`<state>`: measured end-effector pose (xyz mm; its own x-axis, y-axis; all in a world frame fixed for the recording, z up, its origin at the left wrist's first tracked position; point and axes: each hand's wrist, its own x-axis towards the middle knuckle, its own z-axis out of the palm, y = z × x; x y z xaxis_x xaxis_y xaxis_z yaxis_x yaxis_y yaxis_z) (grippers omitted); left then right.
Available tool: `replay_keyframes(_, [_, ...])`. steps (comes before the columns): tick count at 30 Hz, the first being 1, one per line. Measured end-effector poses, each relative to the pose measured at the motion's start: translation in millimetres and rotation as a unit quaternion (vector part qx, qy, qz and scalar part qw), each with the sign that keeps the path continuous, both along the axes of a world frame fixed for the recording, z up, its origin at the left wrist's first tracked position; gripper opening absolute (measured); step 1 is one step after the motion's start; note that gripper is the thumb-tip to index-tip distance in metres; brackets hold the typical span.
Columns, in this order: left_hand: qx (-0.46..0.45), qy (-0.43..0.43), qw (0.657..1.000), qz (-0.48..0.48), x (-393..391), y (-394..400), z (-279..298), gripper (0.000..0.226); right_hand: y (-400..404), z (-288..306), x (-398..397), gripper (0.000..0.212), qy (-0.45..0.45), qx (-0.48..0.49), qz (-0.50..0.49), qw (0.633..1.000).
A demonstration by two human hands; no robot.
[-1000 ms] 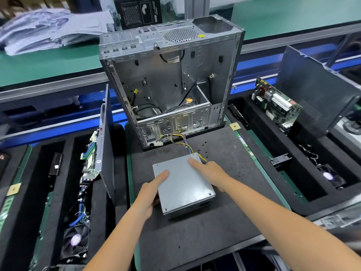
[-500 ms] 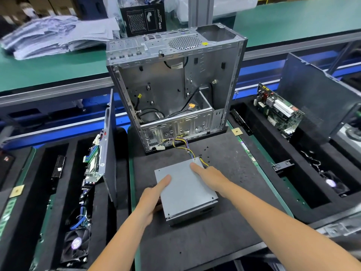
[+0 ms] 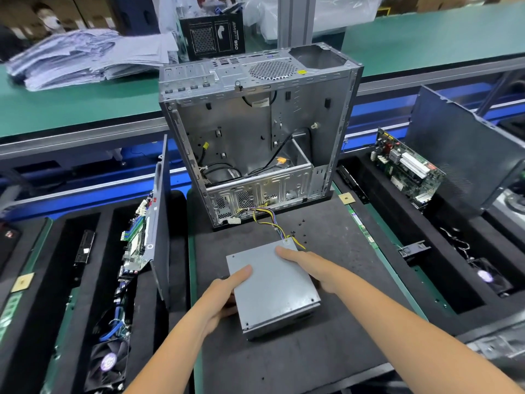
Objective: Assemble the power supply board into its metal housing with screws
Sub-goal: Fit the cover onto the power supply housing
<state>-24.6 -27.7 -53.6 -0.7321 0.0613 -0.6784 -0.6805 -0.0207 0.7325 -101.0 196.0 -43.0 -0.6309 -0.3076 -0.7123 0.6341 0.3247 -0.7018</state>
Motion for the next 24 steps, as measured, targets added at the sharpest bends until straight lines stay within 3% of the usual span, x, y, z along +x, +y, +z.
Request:
replay_keyframes(4, [0.003, 0.001, 1.000, -0.006, -1.5, -1.4, -0.4, 0.068, 1.6, 1.2, -1.7, 0.059, -0.009, -0.024, 0.015, 1.000])
replay_keyframes(10, [0.005, -0.005, 1.000, -0.010, -1.5, -2.0, 1.3, 0.067, 3.6, -3.1, -3.9, 0.062, -0.025, -0.049, 0.011, 0.998])
replay_keyframes(15, [0.008, -0.004, 1.000, -0.011, -0.5, -2.3, 3.1, 0.063, 5.0, -4.4, -6.9, 0.079, -0.050, -0.055, 0.011, 0.997])
replay_keyframes(24, [0.007, -0.012, 1.000, 0.006, -1.1, -1.7, 3.6, 0.073, 6.9, -4.8, -8.0, 0.069, -0.024, -0.053, 0.020, 0.998])
